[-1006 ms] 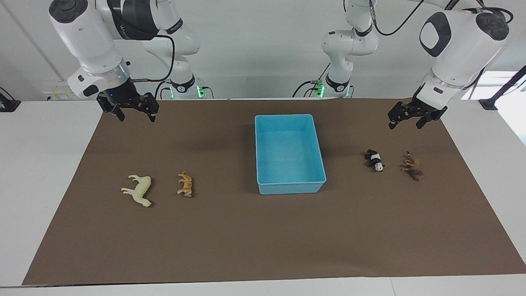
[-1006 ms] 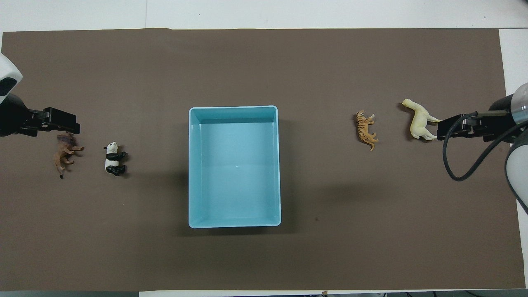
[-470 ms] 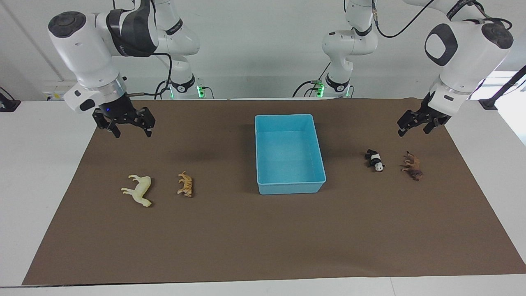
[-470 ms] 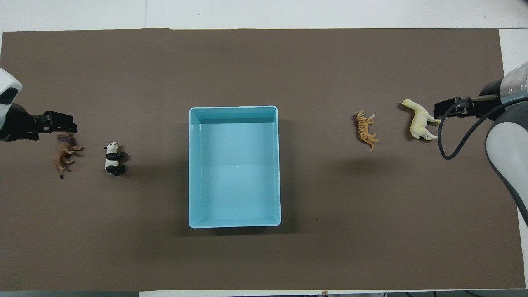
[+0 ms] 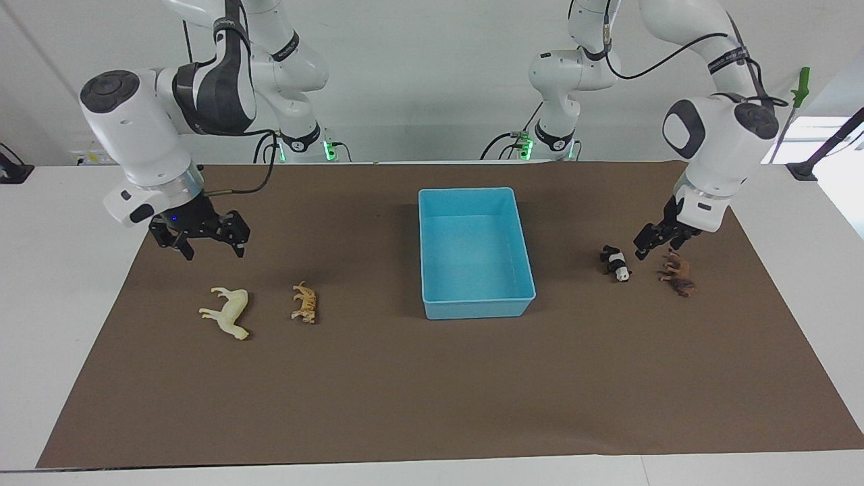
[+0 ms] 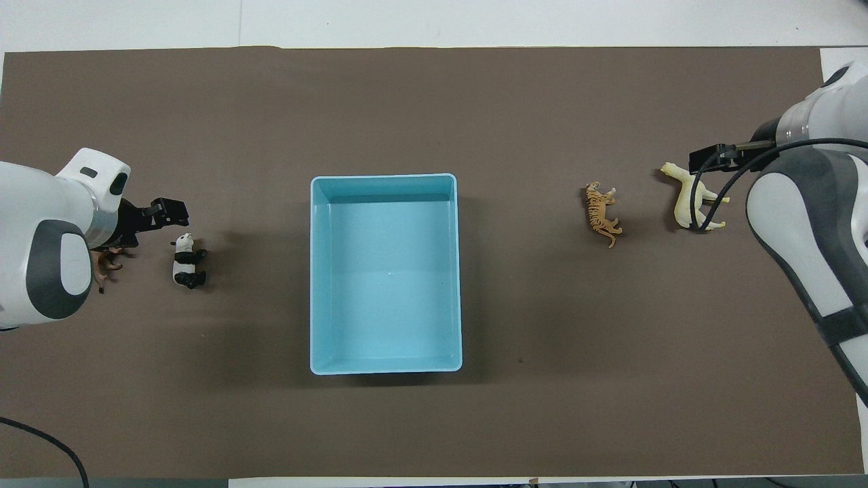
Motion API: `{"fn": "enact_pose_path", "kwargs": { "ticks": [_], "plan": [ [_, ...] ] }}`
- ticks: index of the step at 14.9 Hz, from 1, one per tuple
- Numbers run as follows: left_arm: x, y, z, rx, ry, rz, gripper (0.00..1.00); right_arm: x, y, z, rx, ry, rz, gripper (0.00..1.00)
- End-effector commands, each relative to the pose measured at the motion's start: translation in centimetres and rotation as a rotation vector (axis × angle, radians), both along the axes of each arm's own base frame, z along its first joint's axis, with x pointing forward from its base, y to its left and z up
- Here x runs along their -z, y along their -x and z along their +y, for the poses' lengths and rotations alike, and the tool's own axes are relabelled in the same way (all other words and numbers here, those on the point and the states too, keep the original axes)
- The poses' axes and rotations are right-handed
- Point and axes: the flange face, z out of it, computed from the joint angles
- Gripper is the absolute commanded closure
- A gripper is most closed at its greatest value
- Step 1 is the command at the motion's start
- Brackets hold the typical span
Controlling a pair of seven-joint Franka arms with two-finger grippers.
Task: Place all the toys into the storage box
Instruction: 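Grasp the panda with the left gripper while the right gripper grasps the cream horse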
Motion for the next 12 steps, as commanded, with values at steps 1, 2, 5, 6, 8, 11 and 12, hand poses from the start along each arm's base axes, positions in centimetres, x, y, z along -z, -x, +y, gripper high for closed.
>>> {"fn": "enact_pose_path", "kwargs": {
  "ticks": [1, 2, 5, 6, 8, 11, 12],
  "plan": [
    [2.6, 2.0, 0.4, -0.031, -0.014, -0.062, 0.00, 3.5, -0.3, -1.6, 0.041, -0.006, -0.001, 0.01],
    [3.1, 2.2, 0.4, -0.033, -0.015, -0.064, 0.00, 4.2, -0.1, -1.8, 0.048, -0.006, -0.001, 0.01],
    [3.8, 2.1, 0.1, -0.031, -0.016, -0.054, 0.00, 4.7, 0.2, -1.7, 0.070, -0.008, 0.007, 0.01],
    [4.2, 2.1, -0.1, -0.026, -0.016, -0.046, 0.00, 5.0, 0.4, -1.3, 0.087, -0.010, 0.013, 0.01],
    [4.7, 2.3, -0.5, -0.026, -0.015, -0.026, 0.21, 6.3, 1.1, -0.5, 0.138, -0.015, 0.040, 0.01],
    [4.6, 2.3, -0.7, -0.030, -0.014, -0.012, 0.77, 8.0, 2.0, -0.4, 0.239, -0.016, 0.073, 0.01],
    [4.6, 2.3, -0.8, -0.029, -0.014, -0.008, 0.92, 8.4, 2.3, -0.6, 0.253, -0.009, 0.081, 0.01]
  ]
}}
